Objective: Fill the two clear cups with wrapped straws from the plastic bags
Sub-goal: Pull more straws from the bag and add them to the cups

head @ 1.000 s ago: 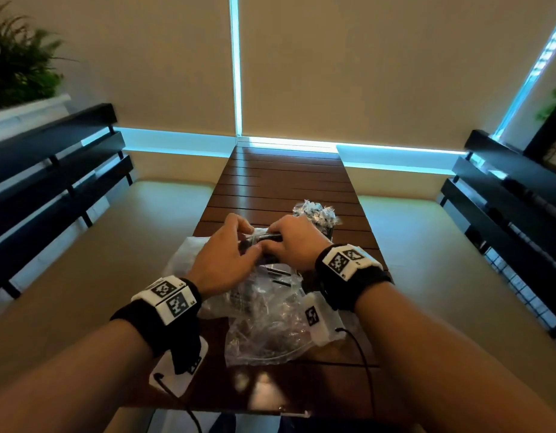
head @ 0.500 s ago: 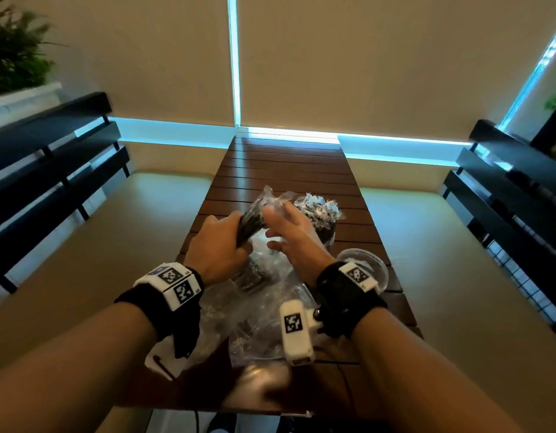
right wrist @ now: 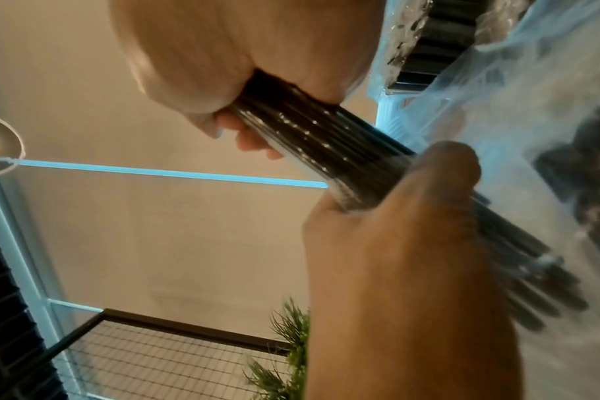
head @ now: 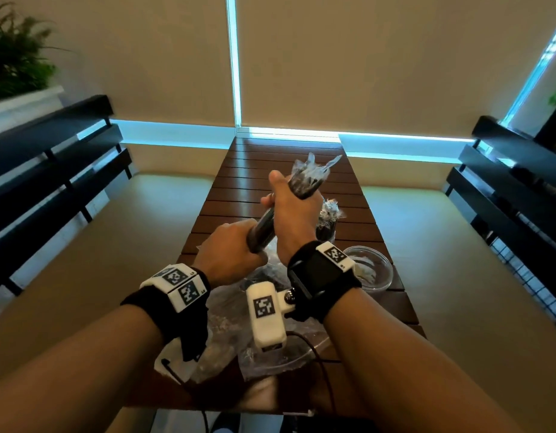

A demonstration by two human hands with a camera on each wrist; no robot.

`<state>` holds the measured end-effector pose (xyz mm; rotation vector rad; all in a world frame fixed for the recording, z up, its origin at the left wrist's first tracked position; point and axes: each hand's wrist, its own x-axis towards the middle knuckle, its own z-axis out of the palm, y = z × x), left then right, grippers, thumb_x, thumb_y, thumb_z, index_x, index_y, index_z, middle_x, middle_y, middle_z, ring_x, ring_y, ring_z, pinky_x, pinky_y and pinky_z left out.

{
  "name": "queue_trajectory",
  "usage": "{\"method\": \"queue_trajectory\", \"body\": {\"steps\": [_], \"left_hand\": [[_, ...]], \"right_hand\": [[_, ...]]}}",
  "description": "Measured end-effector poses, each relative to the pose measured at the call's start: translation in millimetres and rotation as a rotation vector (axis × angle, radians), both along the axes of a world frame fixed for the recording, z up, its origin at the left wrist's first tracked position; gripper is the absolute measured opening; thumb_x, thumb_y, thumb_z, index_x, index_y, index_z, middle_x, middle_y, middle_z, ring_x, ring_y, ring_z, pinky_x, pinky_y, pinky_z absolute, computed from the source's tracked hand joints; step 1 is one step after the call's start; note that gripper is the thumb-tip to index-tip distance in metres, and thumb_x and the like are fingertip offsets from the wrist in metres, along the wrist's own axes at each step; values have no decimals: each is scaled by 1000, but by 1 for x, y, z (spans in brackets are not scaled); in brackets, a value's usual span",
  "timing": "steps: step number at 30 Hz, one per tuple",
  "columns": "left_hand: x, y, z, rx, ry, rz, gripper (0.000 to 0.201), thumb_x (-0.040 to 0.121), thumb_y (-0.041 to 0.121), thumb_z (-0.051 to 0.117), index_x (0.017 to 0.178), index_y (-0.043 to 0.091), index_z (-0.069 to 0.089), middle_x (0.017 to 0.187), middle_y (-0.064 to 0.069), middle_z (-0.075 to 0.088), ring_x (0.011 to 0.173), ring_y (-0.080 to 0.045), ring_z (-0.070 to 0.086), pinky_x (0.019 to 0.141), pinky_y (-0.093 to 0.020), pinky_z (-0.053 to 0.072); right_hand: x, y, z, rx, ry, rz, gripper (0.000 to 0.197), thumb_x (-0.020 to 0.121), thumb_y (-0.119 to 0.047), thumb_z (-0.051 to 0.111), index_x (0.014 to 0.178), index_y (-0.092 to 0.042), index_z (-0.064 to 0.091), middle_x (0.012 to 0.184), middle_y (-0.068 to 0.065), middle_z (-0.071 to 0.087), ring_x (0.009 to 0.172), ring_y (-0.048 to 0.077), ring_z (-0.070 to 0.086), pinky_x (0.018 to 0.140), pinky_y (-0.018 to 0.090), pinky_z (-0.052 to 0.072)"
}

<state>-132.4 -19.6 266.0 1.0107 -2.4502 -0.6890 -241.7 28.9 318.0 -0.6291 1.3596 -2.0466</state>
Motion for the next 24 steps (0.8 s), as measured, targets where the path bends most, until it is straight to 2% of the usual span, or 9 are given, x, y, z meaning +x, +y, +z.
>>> {"method": "queue_trajectory", "body": {"steps": [5, 7, 10, 13, 16, 18, 20, 22, 24], "left_hand": [[4, -2, 4, -49, -58, -12, 19, 69, 32, 69, 73, 31, 50, 74, 9, 62, 68, -12, 58, 62, -31, 46], [4, -1, 2, -73, -36, 6, 25, 72, 25, 72, 69, 32, 48, 68, 10, 60, 62, -9, 55, 59, -28, 41], [3, -1, -3, -63, 53, 38, 24, 74, 23, 73, 67, 29, 50, 62, 8, 60, 57, -12, 56, 56, -33, 48], [4, -3, -6, -64, 26, -17, 24, 72, 22, 78, 80, 28, 57, 77, 9, 62, 69, -10, 58, 61, -31, 46], [9, -6, -11, -90, -49, -22, 28, 74, 22, 82, 86, 21, 57, 86, 7, 60, 76, -11, 56, 61, -21, 37], [10, -9, -13, -97, -65, 7, 23, 79, 18, 80, 88, 19, 59, 91, 3, 64, 82, -15, 59, 63, -20, 38], [10, -11, -11, -109, -80, 52, 10, 85, 12, 72, 90, 14, 64, 91, 1, 67, 83, -18, 62, 64, -19, 39], [9, -13, -7, -100, -60, 101, 4, 90, 10, 66, 91, 13, 66, 86, 3, 65, 78, -14, 59, 61, -16, 36], [8, -15, -5, -97, -40, 141, 5, 91, 10, 66, 90, 14, 67, 83, 4, 63, 78, -15, 58, 65, -23, 37]], "right_hand": [[-9, 4, 16, -107, -119, -116, 14, 88, -13, 73, 85, -13, 59, 68, 5, 57, 46, 11, 53, 57, 29, 52], [-4, 8, 16, -117, -59, -42, 16, 86, -17, 76, 84, -13, 60, 68, 1, 60, 54, 12, 58, 60, 28, 54], [10, 9, 8, -26, 53, 60, 17, 84, -21, 78, 89, -11, 65, 70, -5, 67, 66, 10, 65, 69, 29, 57], [7, 8, 11, 33, 21, -50, 18, 87, -20, 73, 77, -20, 59, 61, -4, 61, 54, 8, 59, 58, 29, 54], [-13, 11, 29, -10, -20, -142, 13, 87, -16, 71, 85, -21, 59, 63, -5, 61, 52, 7, 58, 54, 26, 50], [-28, 15, 44, -35, 19, -216, 11, 85, -14, 71, 85, -17, 60, 54, -5, 59, 49, 10, 58, 56, 28, 49], [-46, 20, 60, -71, 53, -289, 10, 82, -12, 71, 82, -14, 60, 48, -5, 57, 47, 14, 58, 56, 29, 51], [-68, 28, 72, -92, 104, -386, 8, 79, -12, 68, 78, -13, 60, 54, 2, 58, 46, 18, 58, 52, 29, 49], [-90, 38, 72, -73, 175, -484, 8, 75, -15, 66, 74, -15, 58, 61, 6, 59, 50, 22, 59, 51, 33, 51]]}}
